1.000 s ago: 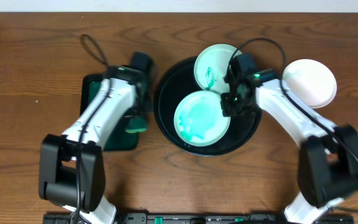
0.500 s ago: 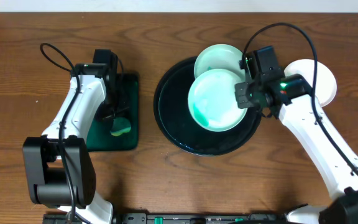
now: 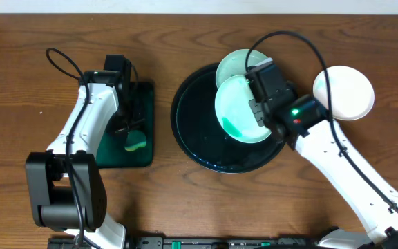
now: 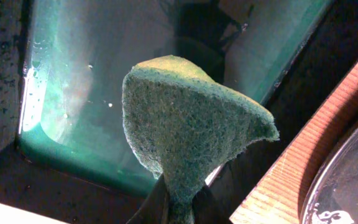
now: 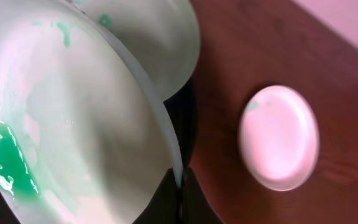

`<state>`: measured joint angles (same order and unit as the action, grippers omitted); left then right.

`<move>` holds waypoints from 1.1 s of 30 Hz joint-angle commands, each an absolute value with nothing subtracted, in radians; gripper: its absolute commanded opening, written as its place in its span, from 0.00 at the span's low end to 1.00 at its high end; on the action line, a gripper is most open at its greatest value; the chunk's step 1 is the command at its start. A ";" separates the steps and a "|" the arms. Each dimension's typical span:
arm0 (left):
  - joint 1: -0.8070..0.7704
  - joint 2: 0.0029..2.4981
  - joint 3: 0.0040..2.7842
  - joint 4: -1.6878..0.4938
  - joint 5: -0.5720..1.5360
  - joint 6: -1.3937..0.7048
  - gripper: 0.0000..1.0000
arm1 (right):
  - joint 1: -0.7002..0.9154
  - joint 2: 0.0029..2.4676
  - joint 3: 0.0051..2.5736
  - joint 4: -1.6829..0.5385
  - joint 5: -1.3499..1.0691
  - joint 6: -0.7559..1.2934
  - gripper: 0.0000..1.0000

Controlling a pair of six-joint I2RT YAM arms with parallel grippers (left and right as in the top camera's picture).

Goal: Clean dirty plates on tray and stack at the side
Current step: 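Tilt the scrubbed plate up on edge with the right gripper, then carry the plate right and set it on the white plate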

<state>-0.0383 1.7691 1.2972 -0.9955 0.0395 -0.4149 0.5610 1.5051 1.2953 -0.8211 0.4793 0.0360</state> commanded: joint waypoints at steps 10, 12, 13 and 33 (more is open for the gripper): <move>-0.035 1.751 1.291 -1.001 0.042 -0.402 0.07 | 0.735 1.488 1.315 -0.710 0.934 -0.294 0.01; -0.035 1.751 1.291 -1.001 0.042 -0.402 0.07 | 0.768 1.488 1.315 -0.702 0.979 -0.379 0.01; -0.035 1.751 1.291 -1.001 0.042 -0.402 0.07 | 0.784 1.489 1.315 -0.699 1.001 -0.417 0.01; -0.035 1.751 1.287 -1.001 0.042 -0.401 0.07 | 0.949 1.498 1.314 -0.621 1.268 -0.610 0.01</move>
